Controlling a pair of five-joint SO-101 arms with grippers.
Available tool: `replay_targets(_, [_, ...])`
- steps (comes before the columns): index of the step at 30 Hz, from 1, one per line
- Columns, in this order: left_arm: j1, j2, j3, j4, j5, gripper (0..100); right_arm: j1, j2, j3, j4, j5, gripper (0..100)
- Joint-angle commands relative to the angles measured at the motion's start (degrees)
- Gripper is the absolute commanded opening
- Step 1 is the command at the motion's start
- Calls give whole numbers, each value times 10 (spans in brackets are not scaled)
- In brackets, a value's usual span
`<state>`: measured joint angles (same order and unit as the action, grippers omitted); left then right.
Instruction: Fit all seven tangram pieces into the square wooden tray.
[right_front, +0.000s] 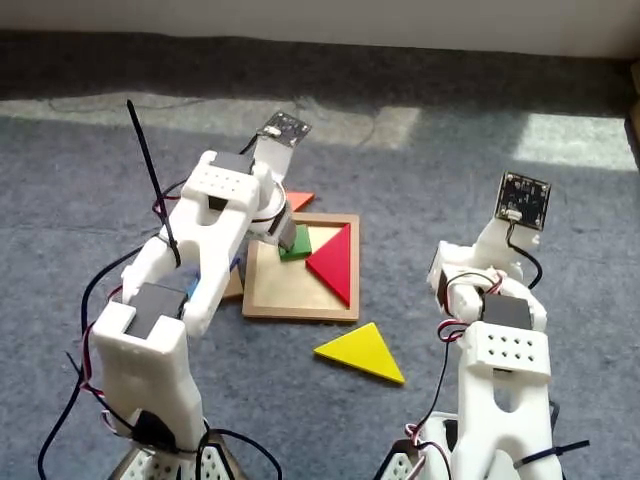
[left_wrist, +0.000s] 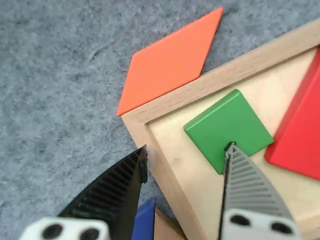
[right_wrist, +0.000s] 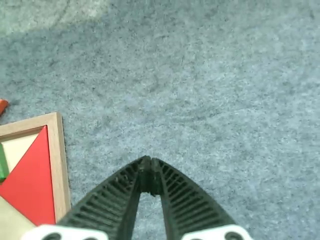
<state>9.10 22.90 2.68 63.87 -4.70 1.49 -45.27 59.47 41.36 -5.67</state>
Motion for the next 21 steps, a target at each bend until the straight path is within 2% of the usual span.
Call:
replay_targets(1, [3, -13, -11, 24, 50, 248, 3, -10, -7, -10, -4, 7])
replay_targets(9, [5, -15, -11, 69, 122, 248, 4, -10, -7, -10, -4, 7])
replay_targets(21, [59, -19, -17, 93, 124, 248, 5, -10, -7, -10, -4, 7])
